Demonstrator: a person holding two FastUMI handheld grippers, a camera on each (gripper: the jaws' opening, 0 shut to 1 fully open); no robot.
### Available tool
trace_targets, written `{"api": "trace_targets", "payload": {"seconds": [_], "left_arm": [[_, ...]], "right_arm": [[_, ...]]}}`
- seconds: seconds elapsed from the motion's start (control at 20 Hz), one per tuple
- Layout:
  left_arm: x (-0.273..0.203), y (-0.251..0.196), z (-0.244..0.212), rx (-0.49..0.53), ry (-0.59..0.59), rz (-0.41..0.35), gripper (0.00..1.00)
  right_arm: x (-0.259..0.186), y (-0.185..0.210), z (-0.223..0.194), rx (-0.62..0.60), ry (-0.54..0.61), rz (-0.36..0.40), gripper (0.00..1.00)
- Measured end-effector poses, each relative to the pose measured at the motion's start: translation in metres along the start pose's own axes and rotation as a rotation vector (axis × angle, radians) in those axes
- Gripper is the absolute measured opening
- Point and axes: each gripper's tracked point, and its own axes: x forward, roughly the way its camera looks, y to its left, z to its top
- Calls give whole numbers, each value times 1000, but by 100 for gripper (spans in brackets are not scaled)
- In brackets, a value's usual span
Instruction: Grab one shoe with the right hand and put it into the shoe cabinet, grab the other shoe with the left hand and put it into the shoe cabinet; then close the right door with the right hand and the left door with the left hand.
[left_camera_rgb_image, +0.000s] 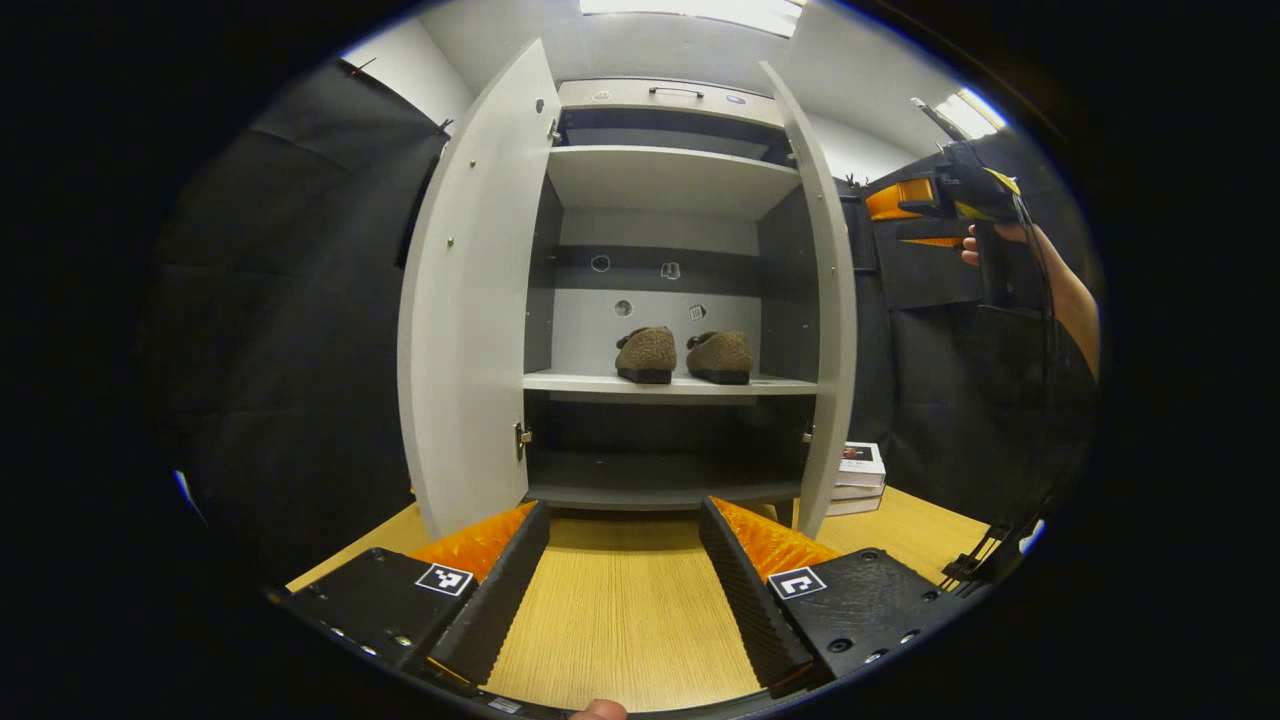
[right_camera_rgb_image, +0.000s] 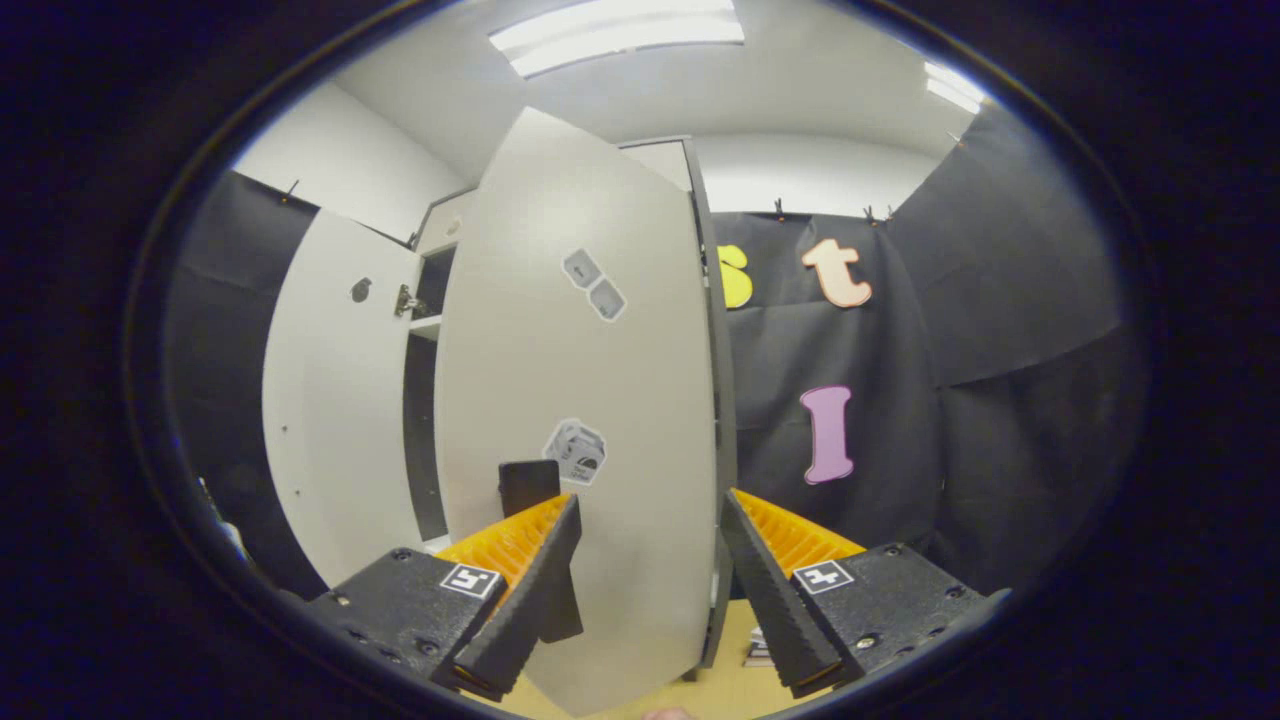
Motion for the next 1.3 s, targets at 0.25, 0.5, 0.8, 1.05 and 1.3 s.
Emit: {"api": "trace_targets", "payload": {"seconds": [0.25, 0.5, 0.8, 1.05, 1.3], "left_arm": [[-2, 10, 1, -4, 2, 20, 91], [-8, 14, 2, -3, 4, 30, 91], [-11, 16, 13, -34, -9, 32, 91], [-3, 30, 39, -54, -55, 53, 92], [1, 34, 45, -42, -66, 61, 92]], "right_arm": [[39, 33, -22, -25, 17, 33, 94], [29, 33, -24, 9, 1, 17, 94], [-40, 16, -37, -74, -60, -91, 94], [-104, 21, -126, -118, -22, -191, 95], [-149, 22, -221, -101, 123, -237, 96]]}}
